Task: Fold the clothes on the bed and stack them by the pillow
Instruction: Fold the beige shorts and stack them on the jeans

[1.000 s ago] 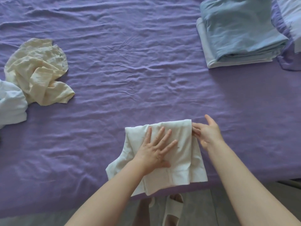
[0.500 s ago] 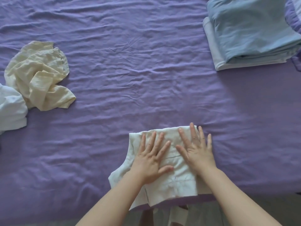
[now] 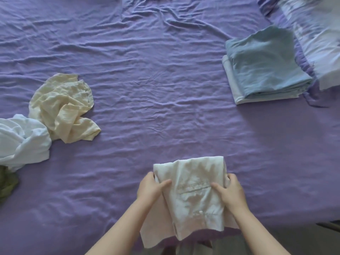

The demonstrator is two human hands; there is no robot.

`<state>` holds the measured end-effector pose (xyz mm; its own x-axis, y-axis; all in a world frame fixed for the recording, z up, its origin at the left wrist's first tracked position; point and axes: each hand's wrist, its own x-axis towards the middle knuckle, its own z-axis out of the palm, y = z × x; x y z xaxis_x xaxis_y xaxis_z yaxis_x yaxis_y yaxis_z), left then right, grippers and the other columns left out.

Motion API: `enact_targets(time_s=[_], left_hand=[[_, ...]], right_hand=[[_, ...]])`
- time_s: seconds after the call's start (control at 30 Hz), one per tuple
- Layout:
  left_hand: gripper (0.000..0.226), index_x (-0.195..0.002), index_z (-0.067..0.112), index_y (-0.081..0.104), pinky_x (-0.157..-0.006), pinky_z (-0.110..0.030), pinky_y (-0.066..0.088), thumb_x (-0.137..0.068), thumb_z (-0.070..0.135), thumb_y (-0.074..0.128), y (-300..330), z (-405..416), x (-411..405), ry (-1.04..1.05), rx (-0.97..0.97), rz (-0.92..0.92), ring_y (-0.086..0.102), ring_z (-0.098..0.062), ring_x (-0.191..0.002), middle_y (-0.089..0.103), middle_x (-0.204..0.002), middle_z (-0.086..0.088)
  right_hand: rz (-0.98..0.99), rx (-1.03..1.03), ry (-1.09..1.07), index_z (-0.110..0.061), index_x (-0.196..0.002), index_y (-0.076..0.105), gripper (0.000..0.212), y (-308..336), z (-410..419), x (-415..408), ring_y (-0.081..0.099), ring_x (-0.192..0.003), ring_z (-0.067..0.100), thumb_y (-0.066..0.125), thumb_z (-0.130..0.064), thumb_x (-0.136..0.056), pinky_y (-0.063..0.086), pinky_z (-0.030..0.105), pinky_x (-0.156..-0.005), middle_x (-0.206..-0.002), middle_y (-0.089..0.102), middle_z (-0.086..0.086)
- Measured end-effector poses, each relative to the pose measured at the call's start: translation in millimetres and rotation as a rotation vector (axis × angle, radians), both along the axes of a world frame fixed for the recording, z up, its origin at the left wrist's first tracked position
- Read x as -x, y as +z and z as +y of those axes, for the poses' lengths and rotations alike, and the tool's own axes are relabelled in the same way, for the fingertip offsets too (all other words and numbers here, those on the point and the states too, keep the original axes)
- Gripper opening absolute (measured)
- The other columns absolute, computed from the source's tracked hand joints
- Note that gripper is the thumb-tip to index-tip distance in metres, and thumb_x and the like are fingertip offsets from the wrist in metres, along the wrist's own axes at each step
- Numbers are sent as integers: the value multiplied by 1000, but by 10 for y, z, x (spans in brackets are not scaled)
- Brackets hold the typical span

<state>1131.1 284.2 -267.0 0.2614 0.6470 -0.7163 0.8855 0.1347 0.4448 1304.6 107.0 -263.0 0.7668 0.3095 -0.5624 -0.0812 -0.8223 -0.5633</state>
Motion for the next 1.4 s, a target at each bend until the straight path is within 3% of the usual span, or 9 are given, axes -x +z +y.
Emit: enact_targets(time_s=[0.17, 0.37, 0.53, 0.77, 0.93, 1.13, 1.27, 1.33, 1.4], left_hand=[[40, -98, 23, 49, -82, -39, 48, -77, 51, 67, 426, 230, -545, -10, -73, -173, 58, -14, -93, 60, -96, 12], [42, -124, 13, 42, -96, -40, 42, -93, 39, 53, 824, 591, -1743, -187, -115, -294, 54, -24, -114, 58, -122, -3], [34, -119, 17, 51, -87, -33, 41, -92, 38, 54, 989, 823, -2813, -184, -214, -408, 54, -22, -114, 60, -121, -1], [38, -118, 14, 54, -81, -31, 39, -92, 42, 52, 1063, 952, -4213, -147, -290, -421, 55, -24, -110, 62, -117, -4], [36, -114, 15, 58, -77, -28, 36, -91, 42, 54, 960, 1121, -4968, -158, -341, -446, 56, -24, -108, 64, -113, -3], [41, -121, 15, 52, -87, -34, 42, -92, 44, 53, 831, 1352, -5551, -184, -380, -383, 54, -26, -113, 60, -121, -6], [61, -144, 15, 26, -100, -42, 36, -93, 39, 50, 683, 1271, -5700, -285, -551, -135, 42, -30, -128, 42, -142, -10], [71, -150, 24, 8, -113, -44, 19, -94, 48, 43, 565, 1140, -5691, -468, -747, -20, 19, -29, -142, 19, -156, -8], [70, -149, 36, -4, -115, -47, -8, -92, 62, 28, 404, 979, -5669, -689, -842, -44, -11, -24, -146, -7, -160, 0]], right_hand=[[-93, -130, -55, -14, -102, 50, 37, 443, 230, -543, 56, -88, 22, 76, -18, -75, 40, 31, -69, -93, 58, -1], [-251, -156, -11, -4, -117, 48, 42, 969, 545, -1680, 56, -102, 30, 67, -11, -80, 38, 31, -75, -108, 60, 13], [-397, -172, 11, -5, -118, 51, 44, 1149, 685, -2785, 58, -102, 32, 70, -15, -79, 38, 31, -74, -111, 63, 17], [-554, -94, 69, -4, -119, 50, 49, 1219, 885, -4174, 58, -104, 35, 72, -22, -79, 41, 37, -78, -114, 62, 18], [-543, -134, 74, -6, -121, 49, 48, 1060, 996, -4919, 57, -103, 31, 69, -25, -81, 34, 29, -72, -112, 62, 15], [-530, -188, 64, -3, -120, 47, 46, 849, 1185, -5427, 56, -102, 32, 67, -23, -83, 34, 29, -72, -112, 61, 17], [-546, 5, 173, -5, -133, 38, 56, 626, 1214, -5522, 46, -118, 35, 62, -25, -86, 40, 38, -87, -131, 50, 19], [-664, 160, 328, -12, -143, 27, 68, 494, 1183, -5477, 29, -133, 33, 58, -36, -87, 33, 43, -102, -147, 33, 15], [-755, 178, 482, -23, -148, 18, 70, 357, 1159, -5394, 10, -143, 30, 47, -50, -90, 18, 44, -113, -156, 15, 11]])
